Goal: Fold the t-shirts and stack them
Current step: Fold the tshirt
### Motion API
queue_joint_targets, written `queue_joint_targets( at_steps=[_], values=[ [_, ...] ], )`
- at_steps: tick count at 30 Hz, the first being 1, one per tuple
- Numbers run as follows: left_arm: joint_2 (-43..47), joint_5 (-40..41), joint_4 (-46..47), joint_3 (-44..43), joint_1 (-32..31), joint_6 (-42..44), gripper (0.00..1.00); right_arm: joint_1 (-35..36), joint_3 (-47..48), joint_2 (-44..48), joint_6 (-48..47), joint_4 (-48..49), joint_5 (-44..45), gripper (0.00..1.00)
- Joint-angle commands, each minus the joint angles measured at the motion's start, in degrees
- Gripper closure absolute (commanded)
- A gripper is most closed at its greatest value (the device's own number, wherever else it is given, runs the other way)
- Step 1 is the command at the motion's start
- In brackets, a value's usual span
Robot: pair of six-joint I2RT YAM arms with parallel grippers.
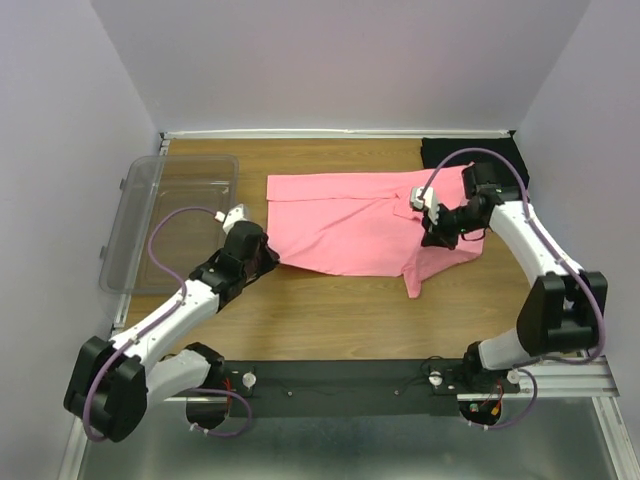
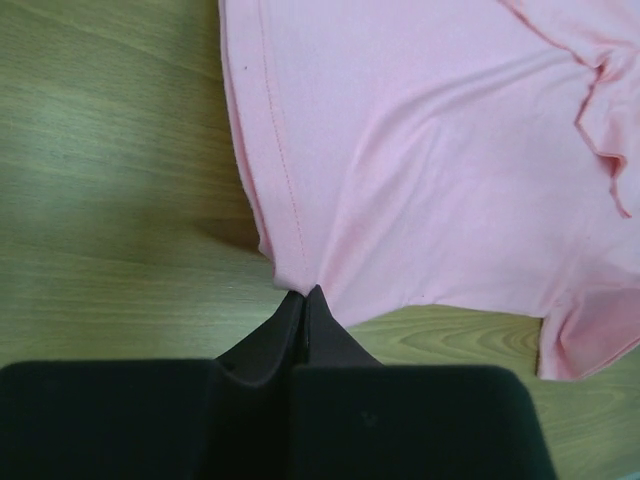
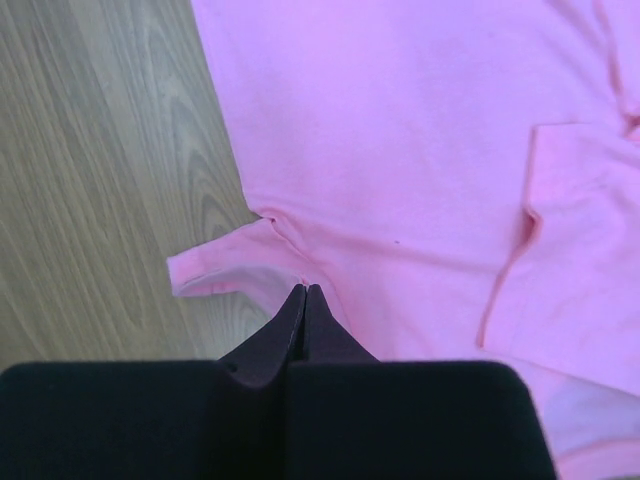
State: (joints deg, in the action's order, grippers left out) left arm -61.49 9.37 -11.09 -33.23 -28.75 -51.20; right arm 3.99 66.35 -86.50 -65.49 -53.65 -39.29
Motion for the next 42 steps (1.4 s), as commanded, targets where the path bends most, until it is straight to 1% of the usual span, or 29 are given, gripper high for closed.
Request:
queue_joint_targets(
  at_steps=[1, 2, 5, 7, 10, 18, 30, 38, 42],
  values=[
    [5.23, 0.21, -3.75, -2.97, -0.34, 0.67, 1.00, -1.26, 0.45, 6.16, 6.25, 0.83, 1.58, 0.99],
    [7.07, 0.30, -4.20, -3.06, -0.34, 0.49, 1.00, -1.70, 0.54, 8.69, 7.91, 0.83, 1.76, 0.99],
    [9.55, 0.74, -5.60, -3.59, -0.34, 0.31, 1.00, -3.72, 0.98, 12.13, 10.38, 0.91, 3.42, 0.99],
    [9.99, 1.18, -6.48, -3.59, -0.25, 0.66, 1.00, -7.22, 1.33, 14.95, 11.61, 1.00, 3.34, 0.99],
    [9.12, 1.36, -6.92, -3.51, -0.16, 1.36, 1.00, -11.79, 2.03, 17.06, 12.32, 1.00, 2.73, 1.00],
    [4.90, 2.50, -6.22, -3.24, -0.25, 2.59, 1.00, -18.13, 3.88, 17.94, 12.76, 1.53, 1.94, 1.00],
    [-5.73, -0.93, -2.71, -2.45, -0.25, 6.37, 1.00, -19.11, 5.99, 14.87, 13.46, 1.79, -1.58, 0.99],
    [-10.31, -5.05, 0.80, 0.62, -0.25, 8.66, 1.00, -19.98, 8.62, 13.03, 15.31, 2.58, -1.67, 0.99],
    [-10.49, -8.04, 3.18, 2.82, -0.25, 9.89, 1.00, -20.51, 9.33, 12.50, 15.31, 2.76, -2.11, 0.99]
  ],
)
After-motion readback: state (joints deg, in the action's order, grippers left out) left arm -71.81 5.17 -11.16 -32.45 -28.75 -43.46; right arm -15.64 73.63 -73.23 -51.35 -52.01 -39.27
